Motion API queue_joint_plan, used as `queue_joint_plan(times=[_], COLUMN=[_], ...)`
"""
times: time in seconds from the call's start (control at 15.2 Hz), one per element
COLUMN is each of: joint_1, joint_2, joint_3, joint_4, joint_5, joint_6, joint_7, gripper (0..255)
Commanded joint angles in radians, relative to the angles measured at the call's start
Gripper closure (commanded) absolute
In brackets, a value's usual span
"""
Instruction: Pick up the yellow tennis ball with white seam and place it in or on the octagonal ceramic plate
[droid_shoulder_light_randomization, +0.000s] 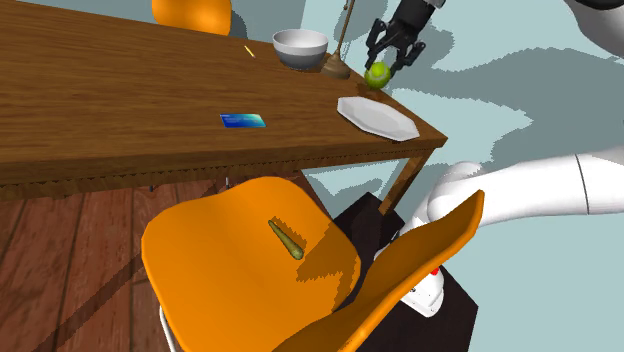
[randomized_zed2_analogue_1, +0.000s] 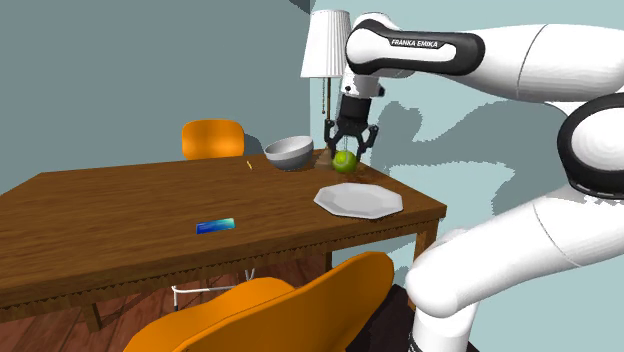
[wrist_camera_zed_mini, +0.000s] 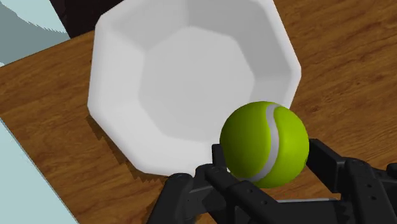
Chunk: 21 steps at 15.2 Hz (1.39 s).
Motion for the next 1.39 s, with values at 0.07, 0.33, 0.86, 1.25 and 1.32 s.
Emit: queue_joint_plan(times=[0.07, 0.33, 0.86, 1.25, 1.32], joint_1=[-0.022, -0.041, -0.075, -0.095, -0.097], joint_2=[-0.128, -0.15, -0.189, -0.197, -0.197], joint_3=[-0.009, -0.005, 0.003, 0.012, 0.013], joint_4=[-0.062, -0.13, -0.261, -0.298, -0.298], joint_5=[-0.014, -0.011, -0.004, 0.004, 0.005], joint_6=[-0.06, -0.016, 0.074, 0.101, 0.101], joint_7=[-0.017, -0.028, -0.05, -0.063, -0.065], gripper=[255, 255, 255, 255, 255])
